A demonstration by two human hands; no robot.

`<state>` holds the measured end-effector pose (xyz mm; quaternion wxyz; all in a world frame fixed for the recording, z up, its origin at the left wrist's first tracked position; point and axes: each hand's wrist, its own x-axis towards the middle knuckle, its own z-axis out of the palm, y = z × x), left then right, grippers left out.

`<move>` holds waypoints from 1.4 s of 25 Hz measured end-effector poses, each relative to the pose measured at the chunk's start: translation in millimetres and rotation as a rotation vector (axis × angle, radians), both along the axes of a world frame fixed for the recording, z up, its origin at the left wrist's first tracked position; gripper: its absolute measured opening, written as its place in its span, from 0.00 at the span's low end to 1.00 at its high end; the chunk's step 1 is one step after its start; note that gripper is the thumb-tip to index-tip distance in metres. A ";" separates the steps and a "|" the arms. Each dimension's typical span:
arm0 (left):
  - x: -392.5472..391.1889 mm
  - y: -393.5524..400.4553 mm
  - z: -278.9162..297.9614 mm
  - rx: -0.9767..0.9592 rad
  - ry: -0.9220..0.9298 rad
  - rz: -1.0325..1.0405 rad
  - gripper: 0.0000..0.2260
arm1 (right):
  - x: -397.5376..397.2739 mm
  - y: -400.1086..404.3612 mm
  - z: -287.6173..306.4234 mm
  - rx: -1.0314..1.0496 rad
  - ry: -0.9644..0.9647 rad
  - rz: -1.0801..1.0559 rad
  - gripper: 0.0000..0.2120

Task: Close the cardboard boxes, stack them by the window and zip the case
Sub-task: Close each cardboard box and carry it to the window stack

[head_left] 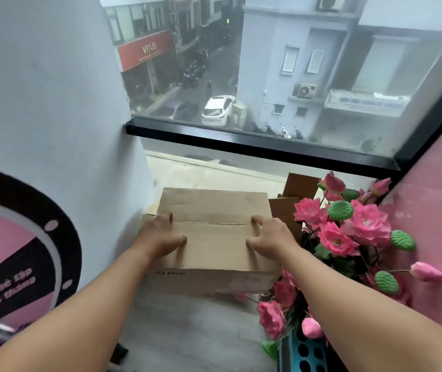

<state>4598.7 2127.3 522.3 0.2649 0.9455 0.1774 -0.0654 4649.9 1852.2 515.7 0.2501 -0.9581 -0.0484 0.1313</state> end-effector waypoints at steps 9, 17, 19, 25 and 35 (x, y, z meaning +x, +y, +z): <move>179.0 12.3 -56.9 -0.039 0.063 -0.052 0.26 | 164.3 6.1 -57.3 -0.012 0.078 -0.068 0.33; 296.7 27.9 -126.2 -0.049 0.087 -0.093 0.29 | 258.6 12.3 -134.2 -0.006 0.153 -0.117 0.34; 318.4 29.2 -152.7 -0.040 0.088 -0.105 0.28 | 271.7 12.3 -160.6 -0.007 0.166 -0.158 0.34; 349.0 18.9 -266.5 -0.027 0.165 -0.212 0.26 | 298.4 3.5 -258.0 -0.107 0.295 -0.254 0.29; 366.6 18.7 -427.0 -0.031 0.277 -0.303 0.22 | 307.6 3.4 -411.7 -0.182 0.423 -0.323 0.28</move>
